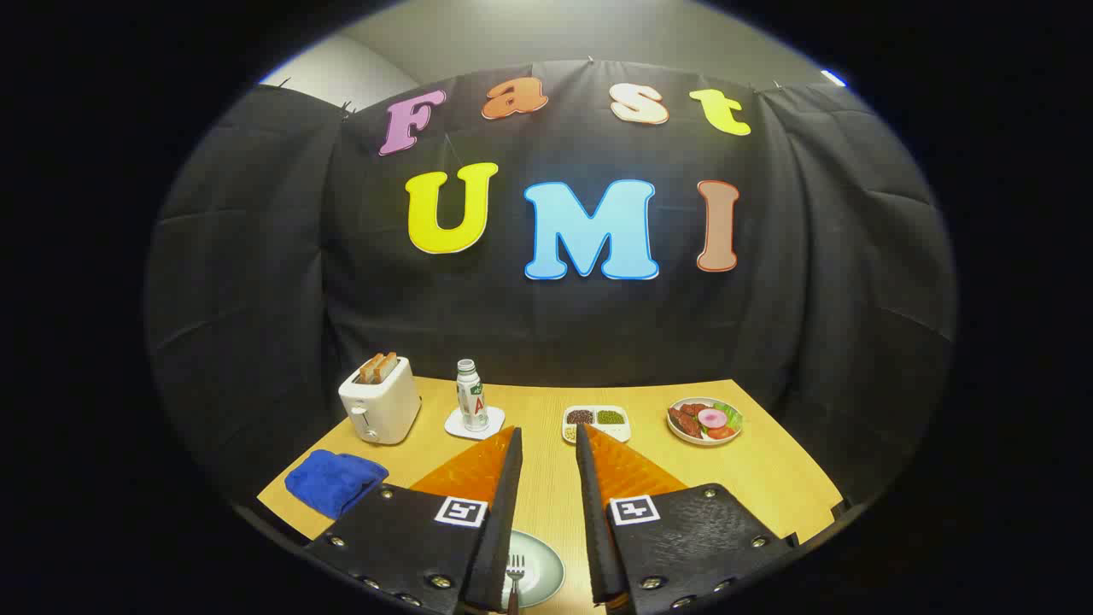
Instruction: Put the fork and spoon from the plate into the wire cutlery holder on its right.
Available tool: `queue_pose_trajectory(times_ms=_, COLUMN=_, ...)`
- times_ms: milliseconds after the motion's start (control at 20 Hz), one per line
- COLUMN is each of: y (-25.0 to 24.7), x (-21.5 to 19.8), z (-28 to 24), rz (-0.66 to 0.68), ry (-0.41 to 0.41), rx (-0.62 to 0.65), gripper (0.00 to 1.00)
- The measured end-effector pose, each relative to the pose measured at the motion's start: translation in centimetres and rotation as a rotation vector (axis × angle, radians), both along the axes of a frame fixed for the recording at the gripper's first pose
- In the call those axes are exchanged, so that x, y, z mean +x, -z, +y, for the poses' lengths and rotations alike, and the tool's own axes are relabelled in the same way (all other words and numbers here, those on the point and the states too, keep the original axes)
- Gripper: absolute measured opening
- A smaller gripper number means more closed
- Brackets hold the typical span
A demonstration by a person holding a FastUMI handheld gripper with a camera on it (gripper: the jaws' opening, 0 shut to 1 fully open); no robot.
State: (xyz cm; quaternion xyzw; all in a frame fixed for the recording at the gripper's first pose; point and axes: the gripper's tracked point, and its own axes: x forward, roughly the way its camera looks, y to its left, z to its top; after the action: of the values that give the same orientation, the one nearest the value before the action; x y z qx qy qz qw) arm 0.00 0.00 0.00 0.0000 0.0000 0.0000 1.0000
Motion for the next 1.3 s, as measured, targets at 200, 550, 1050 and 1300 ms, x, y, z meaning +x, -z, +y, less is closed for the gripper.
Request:
queue_pose_trajectory(times_ms=200, y=0.8, x=0.1, z=-0.1, rz=0.022, ry=-0.006, rx=0.017, gripper=0.38)
queue_pose_trajectory(times_ms=550, y=3.0, x=0.2, z=0.3, rz=0.075, ry=-0.024, rx=0.01, gripper=0.38)
queue_pose_trajectory(times_ms=1050, y=10.6, x=1.3, z=1.8, rz=0.298, ry=-0.088, rx=-0.018, gripper=0.38)
queue_pose_trajectory(times_ms=1300, y=18.7, x=1.3, z=3.2, rz=0.538, ry=-0.143, rx=0.013, gripper=0.38)
